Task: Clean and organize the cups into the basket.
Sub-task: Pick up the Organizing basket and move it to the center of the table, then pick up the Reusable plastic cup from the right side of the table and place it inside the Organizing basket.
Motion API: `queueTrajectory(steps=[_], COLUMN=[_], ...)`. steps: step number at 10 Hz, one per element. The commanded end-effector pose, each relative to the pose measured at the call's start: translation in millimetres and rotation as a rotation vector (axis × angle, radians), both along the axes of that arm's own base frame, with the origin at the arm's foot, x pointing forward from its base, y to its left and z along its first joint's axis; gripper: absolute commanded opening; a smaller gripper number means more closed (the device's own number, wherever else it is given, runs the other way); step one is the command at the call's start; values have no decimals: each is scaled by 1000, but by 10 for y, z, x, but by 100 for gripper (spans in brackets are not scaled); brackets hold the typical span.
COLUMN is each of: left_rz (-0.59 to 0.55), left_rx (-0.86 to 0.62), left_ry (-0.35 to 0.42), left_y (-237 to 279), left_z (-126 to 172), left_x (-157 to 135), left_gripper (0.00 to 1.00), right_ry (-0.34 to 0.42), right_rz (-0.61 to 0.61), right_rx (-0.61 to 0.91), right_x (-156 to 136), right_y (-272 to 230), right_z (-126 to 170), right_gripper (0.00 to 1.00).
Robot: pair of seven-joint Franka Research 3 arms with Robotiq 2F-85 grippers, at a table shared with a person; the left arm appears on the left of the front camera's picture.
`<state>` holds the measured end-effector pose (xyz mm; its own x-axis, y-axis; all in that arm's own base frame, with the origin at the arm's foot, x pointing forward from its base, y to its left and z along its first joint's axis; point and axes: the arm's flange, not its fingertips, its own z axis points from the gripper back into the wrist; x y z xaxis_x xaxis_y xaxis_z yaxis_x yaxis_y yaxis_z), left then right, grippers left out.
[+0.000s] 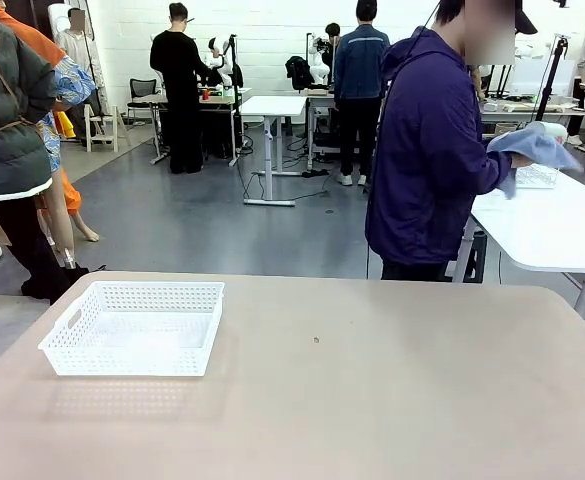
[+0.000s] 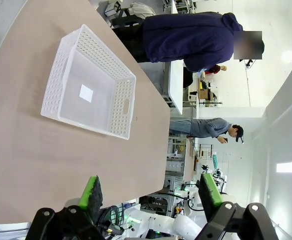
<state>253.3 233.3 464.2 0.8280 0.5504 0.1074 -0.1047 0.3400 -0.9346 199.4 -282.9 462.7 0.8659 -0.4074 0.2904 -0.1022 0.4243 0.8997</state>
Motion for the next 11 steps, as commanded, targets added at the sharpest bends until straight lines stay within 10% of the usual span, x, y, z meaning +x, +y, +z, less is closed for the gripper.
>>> queueTrajectory(steps=[1,11], left_rz=[-7,-7], left_rx=[-13,-13], left_ry=[-2,-2], left_y=[34,34], left_z=[25,25], left_x=[-6,-6], left_gripper=[100,100], right_ry=[-17,-17], right_rz=[2,2], right_rx=[7,7], right_x=[-7,-7], right_y=[4,4], right_z=[22,22], right_gripper=[100,100])
